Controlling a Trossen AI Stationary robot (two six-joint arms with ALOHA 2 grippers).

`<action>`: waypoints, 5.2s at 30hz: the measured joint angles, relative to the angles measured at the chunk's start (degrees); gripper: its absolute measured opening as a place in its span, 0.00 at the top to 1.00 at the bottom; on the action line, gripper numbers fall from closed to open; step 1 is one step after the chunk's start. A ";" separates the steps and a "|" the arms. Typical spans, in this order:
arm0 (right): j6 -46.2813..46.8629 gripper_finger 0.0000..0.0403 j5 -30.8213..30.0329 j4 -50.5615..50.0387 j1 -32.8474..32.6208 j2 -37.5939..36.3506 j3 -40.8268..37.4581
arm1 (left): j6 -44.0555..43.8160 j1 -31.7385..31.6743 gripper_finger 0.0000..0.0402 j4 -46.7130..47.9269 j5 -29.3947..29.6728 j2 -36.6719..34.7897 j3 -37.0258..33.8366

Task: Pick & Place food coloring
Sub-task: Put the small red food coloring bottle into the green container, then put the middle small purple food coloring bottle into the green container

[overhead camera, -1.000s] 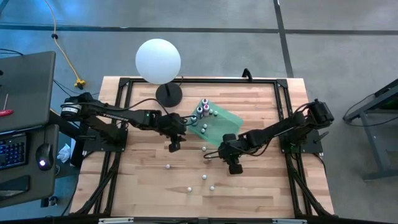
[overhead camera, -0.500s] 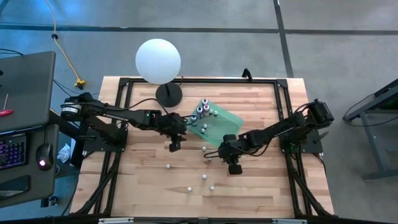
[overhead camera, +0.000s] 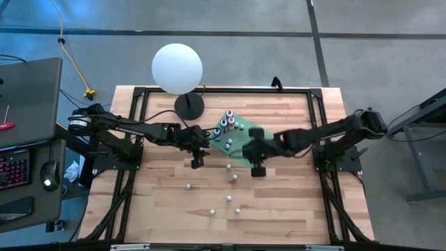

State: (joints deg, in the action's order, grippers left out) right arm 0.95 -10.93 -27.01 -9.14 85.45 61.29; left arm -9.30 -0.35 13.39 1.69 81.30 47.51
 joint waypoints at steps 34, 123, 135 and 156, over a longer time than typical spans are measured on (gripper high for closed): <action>-3.41 0.82 5.99 7.50 28.99 14.73 -4.06 | -0.02 0.00 0.65 -0.28 0.43 0.02 0.04; -4.44 0.86 -6.26 13.58 14.24 3.82 -4.46 | -1.07 0.01 0.65 -0.83 0.43 0.02 0.04; -5.99 0.86 6.23 26.45 22.03 13.30 -7.49 | -1.07 0.01 0.65 -0.81 0.44 0.02 0.04; -7.62 0.82 6.86 28.21 22.31 17.01 -7.49 | -1.07 0.01 0.65 -0.81 0.44 0.02 0.04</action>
State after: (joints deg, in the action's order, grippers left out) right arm -6.67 -4.08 1.20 13.17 102.45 53.80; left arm -10.37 -0.34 12.58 2.13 81.32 47.55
